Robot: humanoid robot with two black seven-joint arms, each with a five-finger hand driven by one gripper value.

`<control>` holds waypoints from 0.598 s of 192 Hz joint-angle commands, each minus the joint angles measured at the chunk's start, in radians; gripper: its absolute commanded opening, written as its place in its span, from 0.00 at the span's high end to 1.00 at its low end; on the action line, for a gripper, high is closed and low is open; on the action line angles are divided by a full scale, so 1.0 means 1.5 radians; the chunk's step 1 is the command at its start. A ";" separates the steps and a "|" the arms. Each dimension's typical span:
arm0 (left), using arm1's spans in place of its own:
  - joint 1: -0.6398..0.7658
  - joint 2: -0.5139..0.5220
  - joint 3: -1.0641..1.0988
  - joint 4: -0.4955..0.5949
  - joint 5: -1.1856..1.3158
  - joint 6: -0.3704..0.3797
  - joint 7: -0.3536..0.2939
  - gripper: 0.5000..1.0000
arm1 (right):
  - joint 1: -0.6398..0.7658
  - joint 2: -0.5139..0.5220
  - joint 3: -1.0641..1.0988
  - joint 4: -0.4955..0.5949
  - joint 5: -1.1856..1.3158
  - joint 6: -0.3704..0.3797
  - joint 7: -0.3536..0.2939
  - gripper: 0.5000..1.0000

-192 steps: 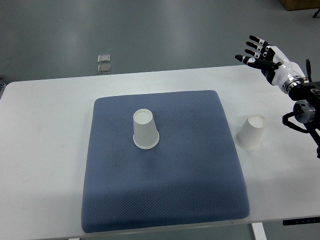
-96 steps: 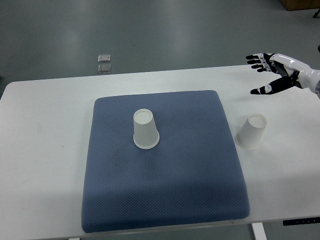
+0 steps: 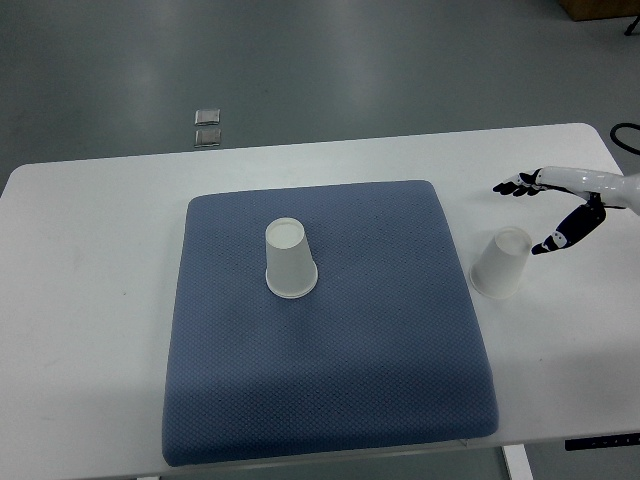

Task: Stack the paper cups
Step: 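Move the right hand down toward the white cup beside the pad, then close the right hand's fingers around the white cup's side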

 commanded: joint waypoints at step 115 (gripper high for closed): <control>0.000 0.000 0.000 0.000 0.000 0.000 0.000 0.00 | 0.025 0.018 -0.083 -0.012 -0.060 -0.044 -0.001 0.19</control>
